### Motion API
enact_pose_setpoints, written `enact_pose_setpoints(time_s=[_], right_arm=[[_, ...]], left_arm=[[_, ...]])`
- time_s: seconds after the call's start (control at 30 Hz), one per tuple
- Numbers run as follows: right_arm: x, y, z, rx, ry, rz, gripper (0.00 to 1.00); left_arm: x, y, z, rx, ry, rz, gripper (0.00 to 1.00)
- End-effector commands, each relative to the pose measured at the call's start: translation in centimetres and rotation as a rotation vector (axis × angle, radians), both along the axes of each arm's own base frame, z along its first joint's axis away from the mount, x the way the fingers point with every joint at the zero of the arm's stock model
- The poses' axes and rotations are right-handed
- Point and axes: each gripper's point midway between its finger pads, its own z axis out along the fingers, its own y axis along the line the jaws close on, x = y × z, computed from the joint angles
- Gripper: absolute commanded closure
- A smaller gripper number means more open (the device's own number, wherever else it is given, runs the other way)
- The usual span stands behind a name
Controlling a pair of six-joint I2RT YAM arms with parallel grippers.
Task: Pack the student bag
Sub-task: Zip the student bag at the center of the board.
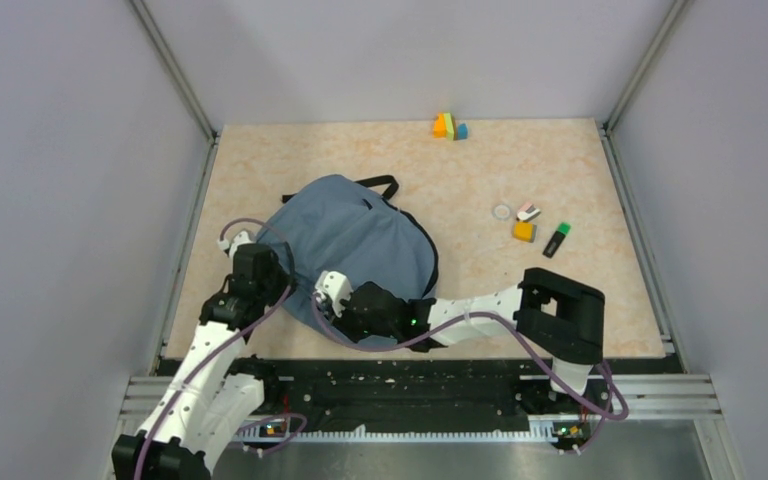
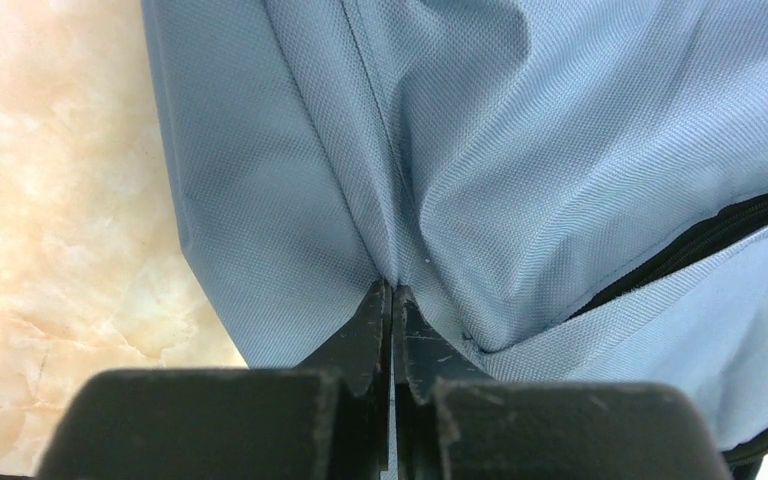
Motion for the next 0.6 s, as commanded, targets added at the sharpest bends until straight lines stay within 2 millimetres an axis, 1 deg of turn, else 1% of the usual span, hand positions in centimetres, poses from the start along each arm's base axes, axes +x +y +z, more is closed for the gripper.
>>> enact_pose_setpoints(time_s=[0.0,0.07,0.13,0.23,0.33,0.37,0.57], right_arm=[[-1.7,0.3,1.8,0.007,0.138,-0.023,1.0],[-2.0,0.1,1.6,-0.015,0.17,-0.031,1.0],[-2.0,0.0,1.8,-0.025,0.189,-0.045,1.0],[-1.8,-0.3,2.0,-0.034,0.221,-0.058,1.0],[-1.4,-0.8,1.7,-0.043,0.268,-0.074,1.0],[-1.6,-0.9,1.6,-0.044,0.288,-0.063,1.0],[-1.6,-2.0,1.6,-0.065,0.307,-0.075,1.0]], left_arm=[[3.0,2.1,4.9,0.08,-0.186,0.073,1.0],[3.5,2.3,5.7,0.097,-0.2,0.073,1.0],[4.0,2.4,6.2,0.109,-0.208,0.07,1.0],[4.5,2.6,6.8,0.123,-0.224,0.067,1.0],[5.0,2.8,7.5,0.13,-0.25,0.067,1.0],[5.2,2.9,7.7,0.131,-0.257,0.068,1.0],[6.1,3.7,8.3,0.147,-0.28,0.078,1.0]])
